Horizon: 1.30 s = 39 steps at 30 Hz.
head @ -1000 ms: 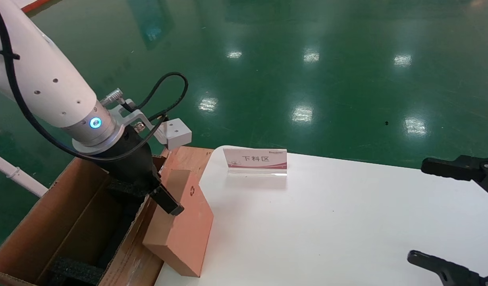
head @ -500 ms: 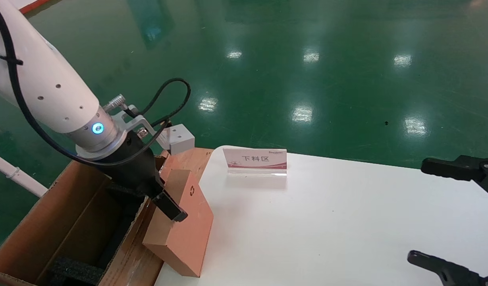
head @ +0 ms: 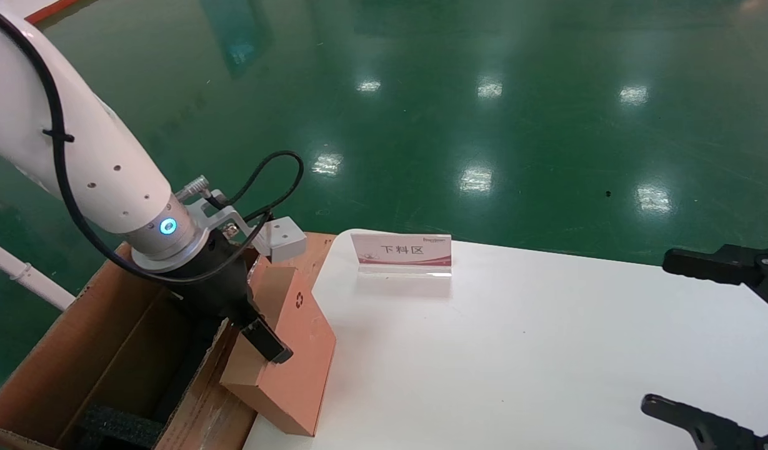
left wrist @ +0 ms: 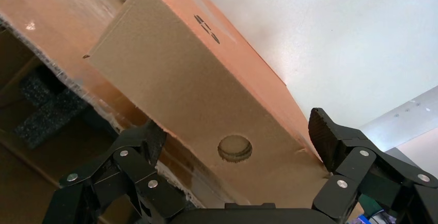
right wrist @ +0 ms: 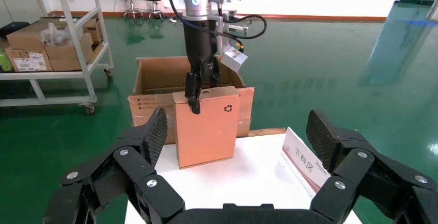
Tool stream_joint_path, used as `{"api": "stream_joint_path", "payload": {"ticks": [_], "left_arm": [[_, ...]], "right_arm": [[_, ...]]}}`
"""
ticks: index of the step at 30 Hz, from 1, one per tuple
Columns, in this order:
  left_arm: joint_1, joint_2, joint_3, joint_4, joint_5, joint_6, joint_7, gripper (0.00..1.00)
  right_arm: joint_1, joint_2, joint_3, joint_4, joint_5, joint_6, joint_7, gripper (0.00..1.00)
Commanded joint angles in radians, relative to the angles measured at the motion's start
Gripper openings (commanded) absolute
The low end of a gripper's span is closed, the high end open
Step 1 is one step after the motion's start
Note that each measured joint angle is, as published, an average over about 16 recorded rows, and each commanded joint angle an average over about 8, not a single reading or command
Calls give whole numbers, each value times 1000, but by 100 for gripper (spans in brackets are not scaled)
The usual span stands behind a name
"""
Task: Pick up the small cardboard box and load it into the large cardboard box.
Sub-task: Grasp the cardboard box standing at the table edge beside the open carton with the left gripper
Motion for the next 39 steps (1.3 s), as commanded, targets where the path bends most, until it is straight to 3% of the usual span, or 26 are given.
{"api": "stream_joint_path", "payload": {"ticks": [1,2,3,10,11,39], "left_arm": [[7,-1,2,0,2,-6,3,100],[8,-1,2,0,2,-7,4,97],[9,-2,2,0,2,-8,4,85],[9,-2,2,0,2,-9,4,0],[8,-2,2,0,1,-8,3,0],[4,0,1,2,1,-3,0,0]], "right_arm": [[0,0,0,0,0,0,0,100],[0,0,0,0,0,0,0,100],[0,0,0,0,0,0,0,96],[0,0,0,0,0,0,0,9],[0,0,0,0,0,0,0,0],[0,0,0,0,0,0,0,0]]}}
